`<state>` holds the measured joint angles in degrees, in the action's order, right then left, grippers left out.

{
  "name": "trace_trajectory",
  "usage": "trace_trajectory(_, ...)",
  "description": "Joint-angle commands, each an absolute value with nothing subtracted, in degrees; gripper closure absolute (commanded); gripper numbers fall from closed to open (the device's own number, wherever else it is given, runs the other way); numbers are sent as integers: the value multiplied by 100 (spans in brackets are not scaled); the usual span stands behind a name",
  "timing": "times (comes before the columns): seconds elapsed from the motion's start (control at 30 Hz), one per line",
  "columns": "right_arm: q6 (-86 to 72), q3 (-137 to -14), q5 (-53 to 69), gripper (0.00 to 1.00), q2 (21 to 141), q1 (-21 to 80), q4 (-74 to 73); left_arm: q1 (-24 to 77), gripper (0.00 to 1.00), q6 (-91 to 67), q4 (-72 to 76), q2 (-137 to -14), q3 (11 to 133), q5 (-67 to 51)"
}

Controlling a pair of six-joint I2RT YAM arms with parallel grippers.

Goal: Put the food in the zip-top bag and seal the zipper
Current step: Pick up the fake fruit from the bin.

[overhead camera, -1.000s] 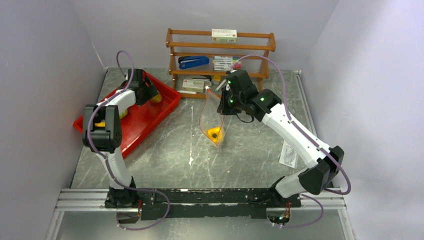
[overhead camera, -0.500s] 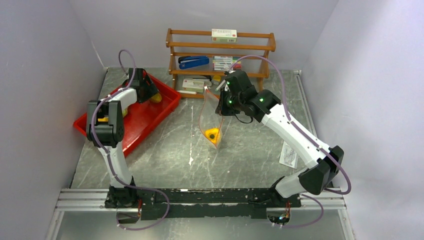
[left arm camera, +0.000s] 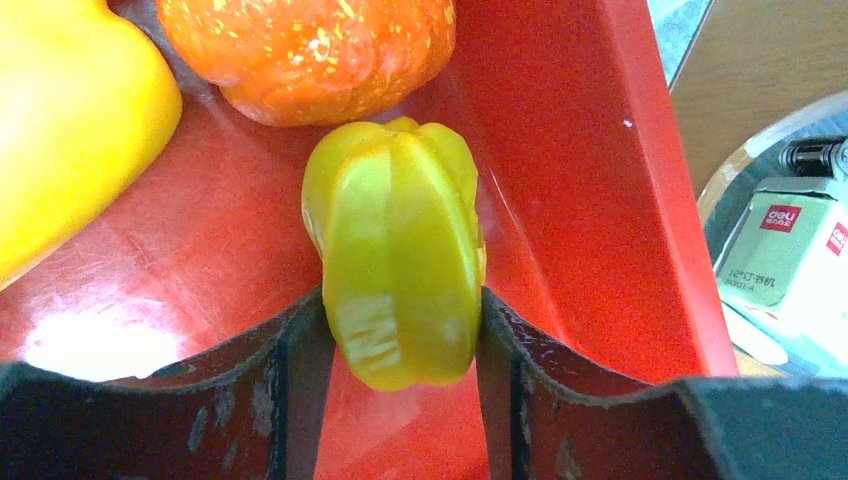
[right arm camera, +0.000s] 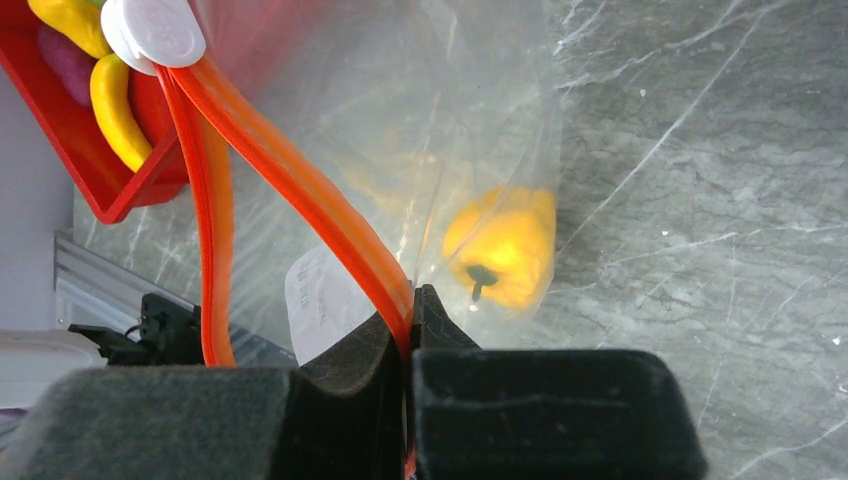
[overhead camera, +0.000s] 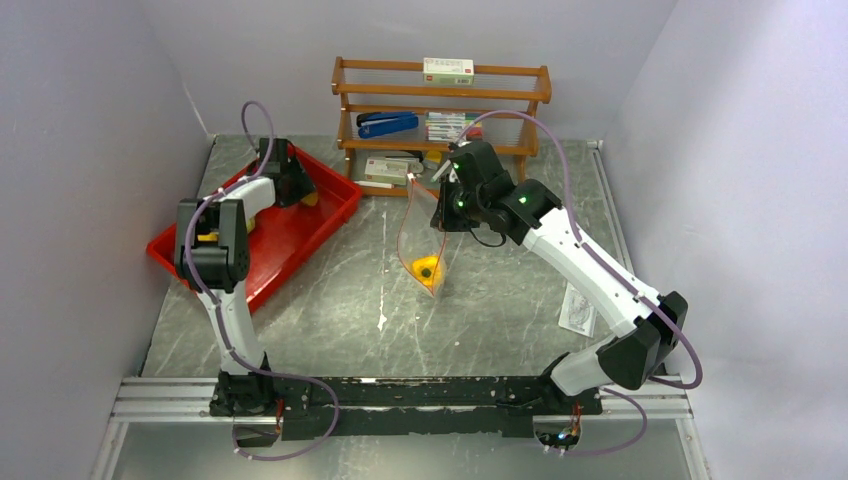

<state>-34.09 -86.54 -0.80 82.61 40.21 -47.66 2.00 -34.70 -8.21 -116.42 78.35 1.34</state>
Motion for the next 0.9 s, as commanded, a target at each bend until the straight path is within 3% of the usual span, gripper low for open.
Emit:
trace_trajectory(0.0,-3429,-8584,-97,100,8101,4041,-4649,158,59,-3316,-977,-11323,7954,189)
trace_trajectory(0.47,-3393,-8453,-89,100,8111,4037,-4535,158,67,-3127,-1761,-10570,7877,-42)
trace_trajectory(0.87,-3401,-8373,-59,100,8251,4041,-4444,180,67,-3039,-1711,-8916,7002,-1619)
